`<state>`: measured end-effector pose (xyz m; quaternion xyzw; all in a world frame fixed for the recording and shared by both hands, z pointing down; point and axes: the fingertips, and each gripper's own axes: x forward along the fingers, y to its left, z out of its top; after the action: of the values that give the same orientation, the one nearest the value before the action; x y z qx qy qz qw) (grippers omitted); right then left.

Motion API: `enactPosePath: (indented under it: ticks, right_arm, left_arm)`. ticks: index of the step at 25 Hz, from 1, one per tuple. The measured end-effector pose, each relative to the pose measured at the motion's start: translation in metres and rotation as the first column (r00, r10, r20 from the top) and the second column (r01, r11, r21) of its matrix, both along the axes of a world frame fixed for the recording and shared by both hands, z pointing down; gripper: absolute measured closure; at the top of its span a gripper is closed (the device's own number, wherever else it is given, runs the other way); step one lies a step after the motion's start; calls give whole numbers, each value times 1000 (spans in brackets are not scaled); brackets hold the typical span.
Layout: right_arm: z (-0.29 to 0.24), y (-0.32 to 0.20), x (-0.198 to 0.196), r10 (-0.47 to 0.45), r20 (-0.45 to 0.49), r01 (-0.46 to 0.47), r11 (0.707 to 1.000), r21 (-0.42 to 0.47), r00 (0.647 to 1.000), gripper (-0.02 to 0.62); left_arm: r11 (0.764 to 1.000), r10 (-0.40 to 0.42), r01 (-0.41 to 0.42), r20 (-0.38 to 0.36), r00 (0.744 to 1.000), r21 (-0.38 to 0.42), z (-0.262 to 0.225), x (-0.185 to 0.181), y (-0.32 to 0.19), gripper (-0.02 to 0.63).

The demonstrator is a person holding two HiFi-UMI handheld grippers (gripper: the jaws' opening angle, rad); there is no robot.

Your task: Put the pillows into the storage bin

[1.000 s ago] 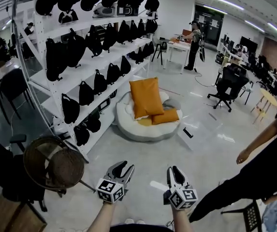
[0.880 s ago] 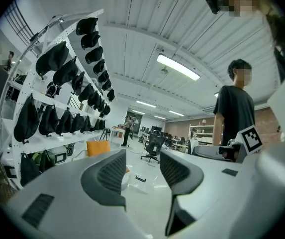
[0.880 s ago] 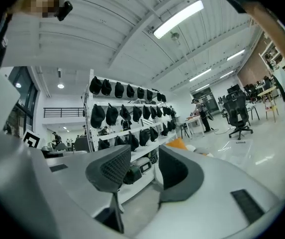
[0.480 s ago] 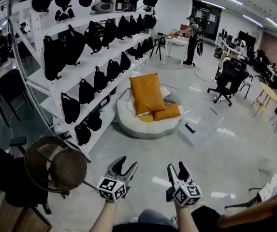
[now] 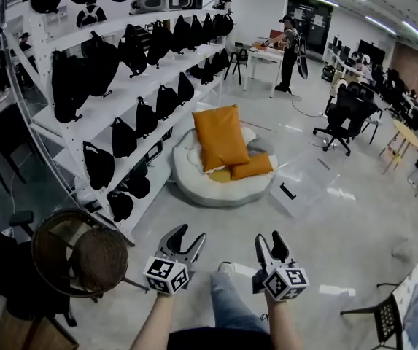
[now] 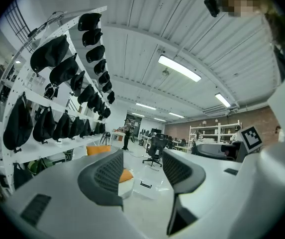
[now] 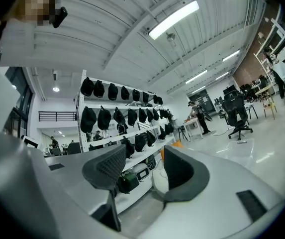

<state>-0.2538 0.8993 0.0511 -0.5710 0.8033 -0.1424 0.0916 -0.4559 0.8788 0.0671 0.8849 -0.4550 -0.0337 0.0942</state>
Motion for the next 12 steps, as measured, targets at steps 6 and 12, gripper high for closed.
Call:
enactPosePath:
  ticks: [6,12]
  right_arm:
    - [18,-98,13,-27,12,27,999,18,1000,374]
    - [36,-271,47,-33,11,33,999,1,999,374]
  left_arm:
    - [999,-34,34,24,999,11,13,4,-91,365]
    - [993,-118,118,25,993,-14,32,11,-251,364]
